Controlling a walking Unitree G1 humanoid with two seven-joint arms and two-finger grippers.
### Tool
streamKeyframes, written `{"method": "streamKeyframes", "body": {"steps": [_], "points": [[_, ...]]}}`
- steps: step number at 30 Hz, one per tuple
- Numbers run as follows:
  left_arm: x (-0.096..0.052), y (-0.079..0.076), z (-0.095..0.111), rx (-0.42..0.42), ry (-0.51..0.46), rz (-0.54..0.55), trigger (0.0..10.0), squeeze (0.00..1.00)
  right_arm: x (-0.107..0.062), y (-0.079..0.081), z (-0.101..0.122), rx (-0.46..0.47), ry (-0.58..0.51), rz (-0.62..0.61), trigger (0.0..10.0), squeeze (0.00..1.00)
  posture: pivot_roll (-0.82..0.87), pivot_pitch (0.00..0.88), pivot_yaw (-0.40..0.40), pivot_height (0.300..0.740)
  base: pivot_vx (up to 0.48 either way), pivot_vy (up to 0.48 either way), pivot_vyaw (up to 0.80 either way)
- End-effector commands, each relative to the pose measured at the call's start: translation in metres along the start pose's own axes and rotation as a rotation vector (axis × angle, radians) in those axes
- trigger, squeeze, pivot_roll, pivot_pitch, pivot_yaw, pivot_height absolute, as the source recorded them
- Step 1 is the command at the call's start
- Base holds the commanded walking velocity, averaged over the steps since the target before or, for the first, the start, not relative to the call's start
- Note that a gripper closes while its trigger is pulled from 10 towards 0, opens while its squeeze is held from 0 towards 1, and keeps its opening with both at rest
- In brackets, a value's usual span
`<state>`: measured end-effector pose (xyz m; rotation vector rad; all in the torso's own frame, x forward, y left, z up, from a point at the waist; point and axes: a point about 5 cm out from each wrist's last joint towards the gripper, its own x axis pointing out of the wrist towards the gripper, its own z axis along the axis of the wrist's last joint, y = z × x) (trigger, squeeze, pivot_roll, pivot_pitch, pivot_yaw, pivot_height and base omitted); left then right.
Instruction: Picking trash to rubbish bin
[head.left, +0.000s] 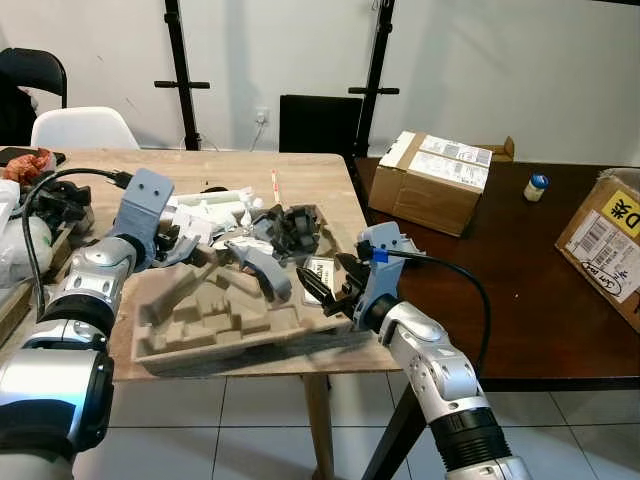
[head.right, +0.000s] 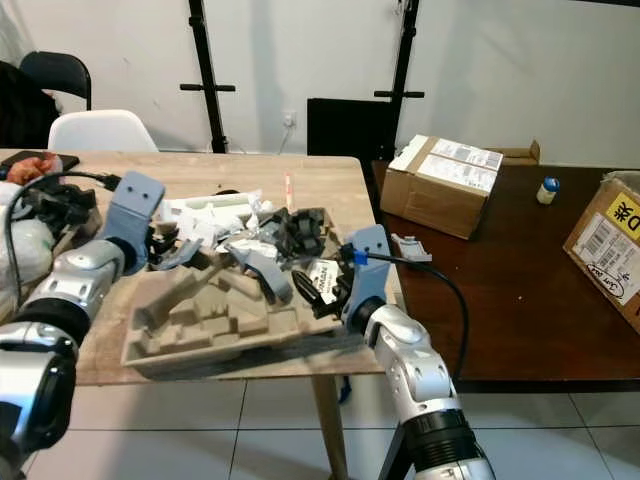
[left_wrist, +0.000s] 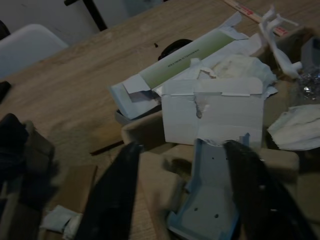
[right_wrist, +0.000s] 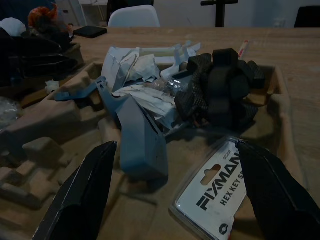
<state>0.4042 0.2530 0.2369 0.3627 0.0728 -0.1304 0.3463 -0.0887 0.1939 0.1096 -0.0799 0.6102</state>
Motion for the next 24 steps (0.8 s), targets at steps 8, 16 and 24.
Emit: {"method": "streamKeyframes", "body": {"steps": [8,16,24], "points": [[-0.002,-0.004,-0.016,-0.041,0.071,-0.046,10.0,1.0,-0.006,-0.002,0.001,0.007,-0.018,-0.016,10.0,0.0,0.04,0.123,0.012,0.74,0.0,0.0,0.0],[0.0,-0.011,-0.021,0.003,0.106,-0.059,9.3,1.0,-0.005,-0.001,0.0,0.008,-0.017,-0.012,10.0,0.0,0.04,0.12,0.012,0.74,0.0,0.0,0.0],[0.004,-0.029,-0.026,0.004,0.13,-0.112,10.0,0.34,-0.006,0.001,0.0,0.006,-0.015,-0.01,10.0,0.0,0.03,0.117,0.016,0.74,0.0,0.0,0.0]]}}
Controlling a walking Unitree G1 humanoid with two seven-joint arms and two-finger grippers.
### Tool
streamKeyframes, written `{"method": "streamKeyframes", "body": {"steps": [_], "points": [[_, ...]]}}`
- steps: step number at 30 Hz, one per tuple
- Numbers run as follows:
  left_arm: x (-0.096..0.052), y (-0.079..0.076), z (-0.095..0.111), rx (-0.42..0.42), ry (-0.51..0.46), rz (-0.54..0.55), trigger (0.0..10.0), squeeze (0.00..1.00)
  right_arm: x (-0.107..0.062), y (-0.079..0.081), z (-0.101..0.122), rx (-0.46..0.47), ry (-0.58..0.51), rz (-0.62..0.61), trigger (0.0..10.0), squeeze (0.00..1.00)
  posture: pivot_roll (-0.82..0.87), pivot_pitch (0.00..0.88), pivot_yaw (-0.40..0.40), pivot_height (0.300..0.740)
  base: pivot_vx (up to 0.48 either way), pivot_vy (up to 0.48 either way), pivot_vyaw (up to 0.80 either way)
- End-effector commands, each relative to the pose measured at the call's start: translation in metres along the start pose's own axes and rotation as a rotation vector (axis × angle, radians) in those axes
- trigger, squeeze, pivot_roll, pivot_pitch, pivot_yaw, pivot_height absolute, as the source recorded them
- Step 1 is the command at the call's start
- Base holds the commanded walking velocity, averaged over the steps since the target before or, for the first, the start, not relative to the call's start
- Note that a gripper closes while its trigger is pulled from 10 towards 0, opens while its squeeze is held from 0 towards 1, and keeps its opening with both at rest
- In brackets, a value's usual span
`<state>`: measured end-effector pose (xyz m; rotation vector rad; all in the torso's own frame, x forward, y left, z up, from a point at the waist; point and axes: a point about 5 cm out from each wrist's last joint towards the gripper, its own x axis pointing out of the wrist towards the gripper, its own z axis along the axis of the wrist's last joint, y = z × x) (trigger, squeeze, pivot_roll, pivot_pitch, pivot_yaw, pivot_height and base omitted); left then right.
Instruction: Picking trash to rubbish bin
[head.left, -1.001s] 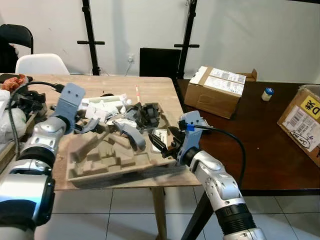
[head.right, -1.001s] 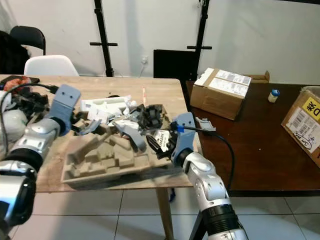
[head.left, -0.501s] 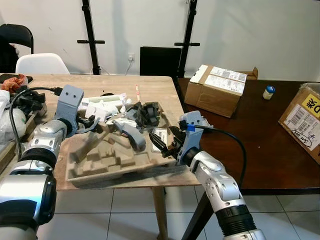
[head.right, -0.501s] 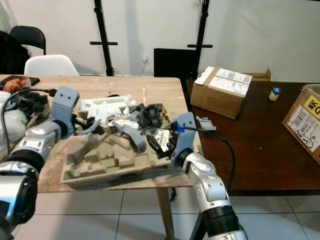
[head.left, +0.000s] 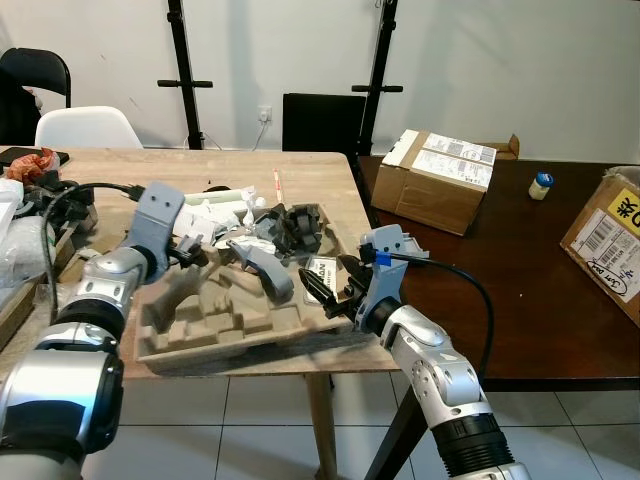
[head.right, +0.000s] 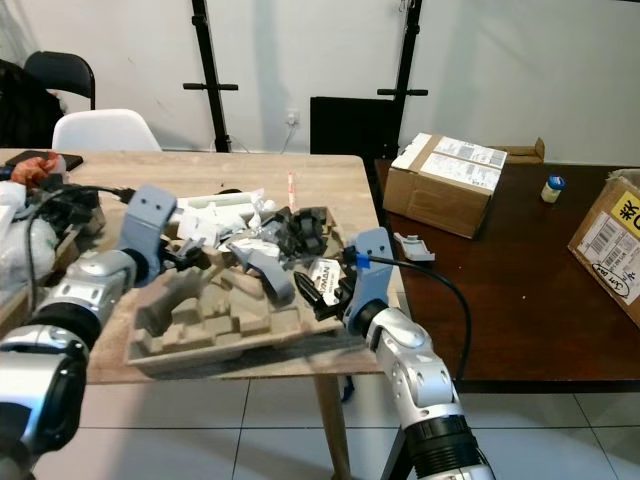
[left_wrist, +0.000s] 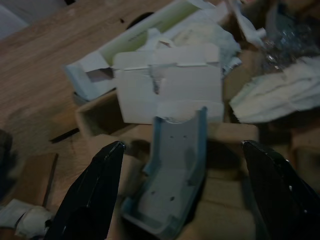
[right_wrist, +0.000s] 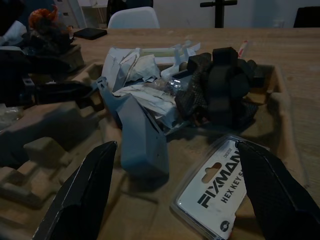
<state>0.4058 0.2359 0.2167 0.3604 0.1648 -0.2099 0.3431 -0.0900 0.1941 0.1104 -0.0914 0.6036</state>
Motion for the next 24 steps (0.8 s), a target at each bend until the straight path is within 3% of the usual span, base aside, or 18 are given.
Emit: {"method": "streamKeyframes", "body": {"steps": [1,2,3,14,24], "points": [[0.0,-0.006,-0.014,0.006,0.055,-0.017,10.0,0.34,-0.003,0.0,0.0,0.009,-0.004,-0.004,10.0,0.0,0.03,0.117,0.016,0.74,0.0,0.0,0.0],[0.001,-0.007,-0.014,0.006,0.057,-0.02,10.0,0.27,-0.003,0.0,0.0,0.009,-0.004,-0.004,10.0,0.0,0.03,0.118,0.017,0.74,0.0,0.0,0.0],[0.001,-0.008,-0.015,0.012,0.064,-0.024,10.0,0.0,-0.003,0.0,0.0,0.01,-0.003,-0.004,10.0,0.0,0.03,0.118,0.017,0.74,0.0,0.0,0.0],[0.0,-0.008,-0.027,0.129,0.134,0.055,10.0,0.0,-0.004,-0.001,-0.001,0.009,0.003,-0.009,10.0,0.0,0.02,0.131,0.018,0.74,0.0,0.0,0.0],[0.001,-0.01,-0.029,0.147,0.129,0.097,10.0,0.0,-0.003,-0.001,-0.001,0.008,0.006,-0.007,10.0,0.0,0.02,0.136,0.014,0.74,0.0,0.0,0.0]]}}
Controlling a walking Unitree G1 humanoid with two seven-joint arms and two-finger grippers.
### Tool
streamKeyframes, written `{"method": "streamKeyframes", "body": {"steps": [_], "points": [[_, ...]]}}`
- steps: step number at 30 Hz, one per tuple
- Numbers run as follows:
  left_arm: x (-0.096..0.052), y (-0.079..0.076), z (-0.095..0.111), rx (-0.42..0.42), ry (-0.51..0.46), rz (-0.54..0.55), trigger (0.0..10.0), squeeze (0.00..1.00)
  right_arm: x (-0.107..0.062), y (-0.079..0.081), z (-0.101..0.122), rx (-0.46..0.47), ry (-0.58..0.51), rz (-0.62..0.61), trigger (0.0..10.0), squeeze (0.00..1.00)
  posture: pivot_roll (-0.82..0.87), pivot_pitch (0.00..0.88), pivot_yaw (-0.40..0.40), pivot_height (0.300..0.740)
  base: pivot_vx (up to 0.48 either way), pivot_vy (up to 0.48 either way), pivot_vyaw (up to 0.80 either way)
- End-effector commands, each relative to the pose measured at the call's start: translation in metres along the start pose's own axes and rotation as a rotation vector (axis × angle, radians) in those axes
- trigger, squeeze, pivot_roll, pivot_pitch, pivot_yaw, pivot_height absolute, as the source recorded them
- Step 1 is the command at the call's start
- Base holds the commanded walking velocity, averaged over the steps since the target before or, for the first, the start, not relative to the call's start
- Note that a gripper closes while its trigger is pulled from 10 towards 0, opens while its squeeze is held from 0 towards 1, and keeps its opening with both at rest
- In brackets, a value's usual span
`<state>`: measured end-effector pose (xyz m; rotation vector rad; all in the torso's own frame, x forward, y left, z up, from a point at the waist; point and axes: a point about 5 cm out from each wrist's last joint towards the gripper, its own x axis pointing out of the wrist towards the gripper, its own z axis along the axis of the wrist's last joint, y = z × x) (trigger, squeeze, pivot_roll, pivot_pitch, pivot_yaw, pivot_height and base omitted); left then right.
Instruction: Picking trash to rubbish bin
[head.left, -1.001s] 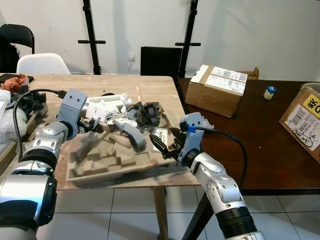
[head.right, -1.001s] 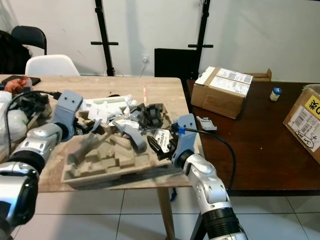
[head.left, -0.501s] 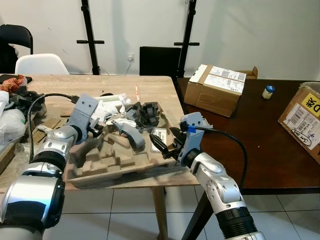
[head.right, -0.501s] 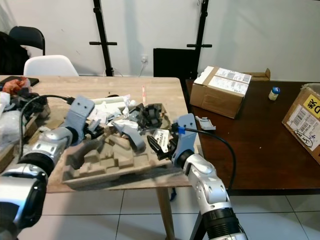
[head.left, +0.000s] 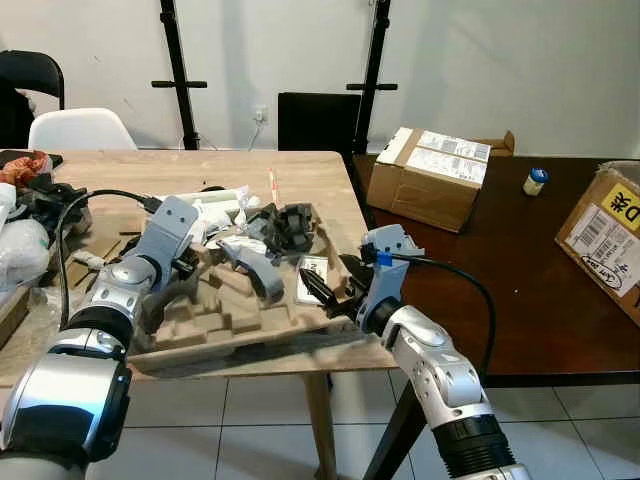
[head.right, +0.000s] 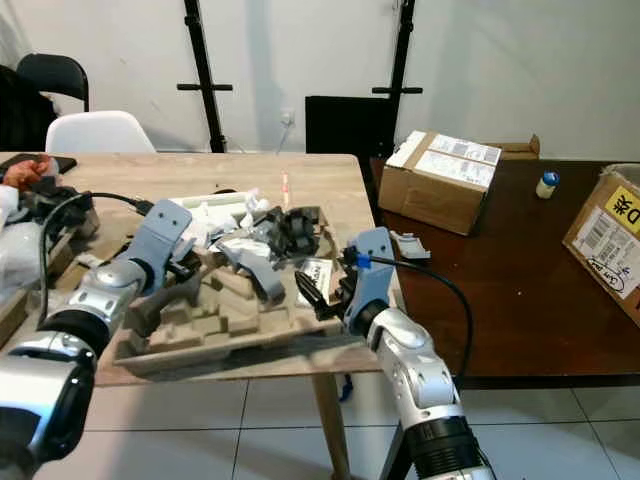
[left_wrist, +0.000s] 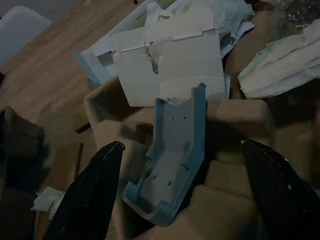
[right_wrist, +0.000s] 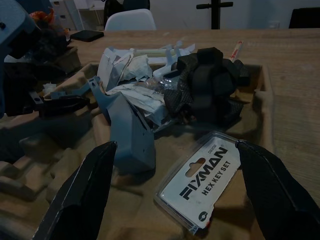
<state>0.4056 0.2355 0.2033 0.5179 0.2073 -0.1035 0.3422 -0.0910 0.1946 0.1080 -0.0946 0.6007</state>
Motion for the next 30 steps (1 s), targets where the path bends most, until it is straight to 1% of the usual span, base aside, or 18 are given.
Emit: {"method": "streamKeyframes", "body": {"steps": [1,3,4,5,6,7,8,9,11,14,25,28,30], "points": [[0.0,-0.009,-0.016,0.005,0.055,-0.015,10.0,0.0,-0.002,-0.001,-0.001,0.011,0.008,-0.004,10.0,0.0,0.02,0.138,0.015,0.74,0.0,0.0,0.0],[0.0,-0.01,-0.016,-0.01,0.058,-0.017,10.0,0.0,-0.002,-0.001,-0.001,0.01,0.007,-0.004,10.0,0.0,0.02,0.138,0.015,0.74,0.0,0.0,0.0],[0.0,-0.011,-0.017,-0.059,0.065,-0.018,9.7,0.0,-0.002,-0.001,0.0,0.009,0.006,-0.005,10.0,0.0,0.01,0.139,0.017,0.74,0.0,0.0,0.0],[0.0,-0.012,-0.018,-0.083,0.071,-0.017,4.8,0.0,-0.003,-0.002,0.0,0.009,0.006,-0.007,10.0,0.0,0.01,0.139,0.02,0.74,0.0,0.0,0.0],[0.0,-0.012,-0.02,-0.115,0.078,-0.02,2.0,0.0,-0.003,-0.002,0.0,0.008,0.007,-0.009,10.0,0.0,0.01,0.139,0.02,0.74,0.0,0.0,0.0],[0.0,-0.013,-0.021,-0.145,0.081,-0.022,0.3,0.0,-0.004,-0.003,-0.001,0.008,0.007,-0.01,10.0,0.0,0.01,0.139,0.02,0.74,0.0,0.0,0.0],[0.0,-0.013,-0.022,-0.164,0.084,-0.022,0.0,0.0,-0.004,-0.003,-0.001,0.008,0.007,-0.012,10.0,0.0,0.01,0.139,0.02,0.74,0.0,0.0,0.0],[0.0,-0.013,-0.022,-0.164,0.084,-0.022,0.0,0.0,-0.004,-0.003,-0.001,0.008,0.007,-0.012,10.0,0.0,0.01,0.139,0.02,0.74,0.0,0.0,0.0],[0.0,-0.015,-0.025,-0.208,0.088,-0.032,0.0,0.0,-0.005,-0.004,-0.001,0.006,0.008,-0.017,10.0,0.0,0.01,0.142,0.024,0.74,0.0,0.0,0.0],[0.0,-0.015,-0.025,-0.241,0.085,-0.04,0.0,0.0,-0.005,-0.005,-0.001,0.006,0.009,-0.021,10.0,0.0,0.01,0.143,0.024,0.74,0.0,0.0,0.0],[-0.001,-0.009,-0.021,-0.245,0.072,-0.031,0.0,0.0,-0.004,-0.006,0.001,0.003,0.005,-0.025,10.0,0.0,0.01,0.143,0.023,0.74,0.0,0.0,0.0],[-0.001,-0.005,-0.018,-0.261,0.053,-0.013,0.0,0.0,-0.004,-0.007,0.001,0.004,0.005,-0.026,10.0,0.0,0.02,0.143,0.024,0.74,0.0,0.0,0.0],[-0.001,0.001,-0.012,-0.275,0.026,0.01,0.0,0.0,-0.005,-0.007,0.0,0.003,0.004,-0.028,10.0,0.0,0.02,0.142,0.023,0.74,0.0,0.0,0.0]]}}
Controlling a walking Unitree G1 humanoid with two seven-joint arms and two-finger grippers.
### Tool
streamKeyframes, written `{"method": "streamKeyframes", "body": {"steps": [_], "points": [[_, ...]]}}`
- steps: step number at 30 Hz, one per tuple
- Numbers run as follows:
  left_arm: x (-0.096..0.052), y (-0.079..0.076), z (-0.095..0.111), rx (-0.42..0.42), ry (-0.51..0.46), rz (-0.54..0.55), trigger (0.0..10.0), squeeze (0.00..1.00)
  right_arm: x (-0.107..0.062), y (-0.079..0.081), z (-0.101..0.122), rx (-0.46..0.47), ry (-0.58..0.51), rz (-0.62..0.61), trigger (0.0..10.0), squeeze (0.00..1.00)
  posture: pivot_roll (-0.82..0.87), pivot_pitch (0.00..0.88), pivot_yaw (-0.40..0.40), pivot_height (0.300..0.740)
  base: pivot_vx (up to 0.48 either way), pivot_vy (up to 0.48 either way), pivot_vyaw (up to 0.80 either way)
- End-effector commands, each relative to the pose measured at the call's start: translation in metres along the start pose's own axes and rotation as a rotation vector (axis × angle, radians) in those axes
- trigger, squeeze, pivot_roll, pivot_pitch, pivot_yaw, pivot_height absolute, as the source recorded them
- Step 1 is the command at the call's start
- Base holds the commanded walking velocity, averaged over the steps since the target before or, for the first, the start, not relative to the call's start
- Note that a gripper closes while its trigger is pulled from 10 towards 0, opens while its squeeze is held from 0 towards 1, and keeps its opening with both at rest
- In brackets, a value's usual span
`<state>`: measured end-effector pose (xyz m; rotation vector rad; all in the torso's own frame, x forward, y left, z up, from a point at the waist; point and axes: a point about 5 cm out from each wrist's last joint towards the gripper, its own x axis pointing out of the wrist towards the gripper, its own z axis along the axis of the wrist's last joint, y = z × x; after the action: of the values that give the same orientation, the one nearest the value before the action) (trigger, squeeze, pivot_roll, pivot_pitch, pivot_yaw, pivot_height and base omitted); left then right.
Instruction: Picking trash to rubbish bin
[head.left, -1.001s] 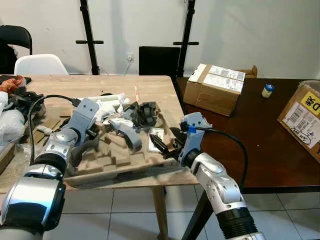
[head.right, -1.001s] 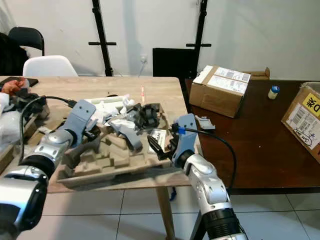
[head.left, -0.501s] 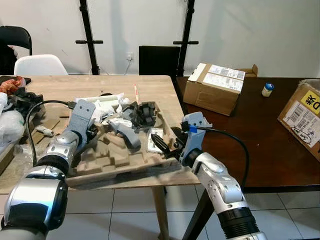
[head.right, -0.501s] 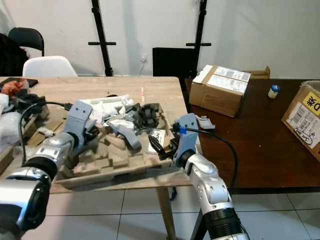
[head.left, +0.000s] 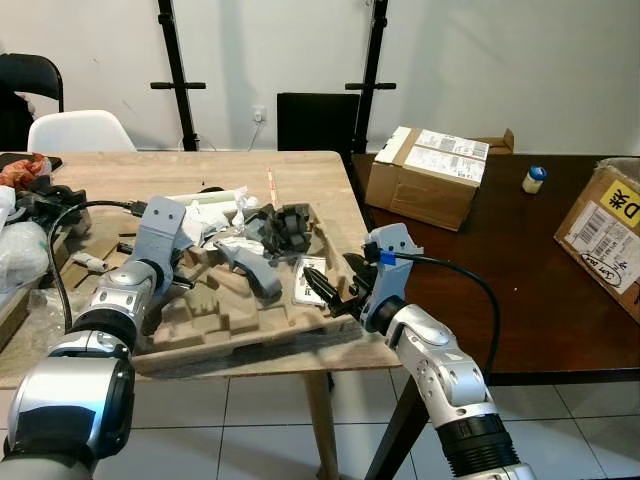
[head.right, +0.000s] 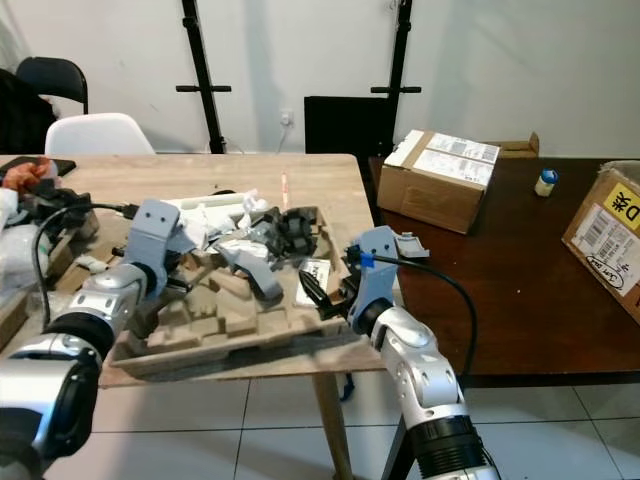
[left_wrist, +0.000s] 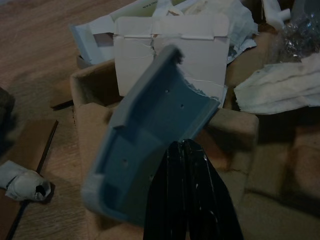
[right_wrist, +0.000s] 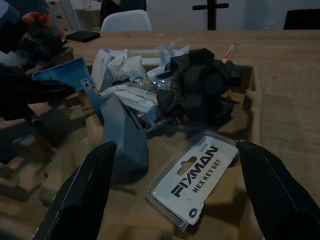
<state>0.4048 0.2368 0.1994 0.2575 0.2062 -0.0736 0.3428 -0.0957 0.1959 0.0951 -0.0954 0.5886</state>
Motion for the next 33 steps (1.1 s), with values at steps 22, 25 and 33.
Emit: {"method": "streamKeyframes", "body": {"steps": [22,25,33], "points": [[-0.012,0.033,0.027,0.108,-0.117,-0.038,3.3,0.02,0.003,-0.001,-0.001,0.023,-0.002,-0.002,10.0,0.0,0.04,0.131,0.003,0.74,0.0,0.0,0.0],[-0.01,0.028,0.019,0.199,-0.077,-0.014,10.0,1.0,0.004,0.001,-0.001,0.024,-0.002,0.004,10.0,0.0,0.04,0.131,0.002,0.74,0.0,0.0,0.0],[-0.008,0.022,0.009,0.157,-0.065,-0.002,10.0,1.0,0.002,0.002,-0.002,0.027,-0.005,-0.001,10.0,0.0,0.03,0.137,0.021,0.74,0.0,0.0,0.0]]}}
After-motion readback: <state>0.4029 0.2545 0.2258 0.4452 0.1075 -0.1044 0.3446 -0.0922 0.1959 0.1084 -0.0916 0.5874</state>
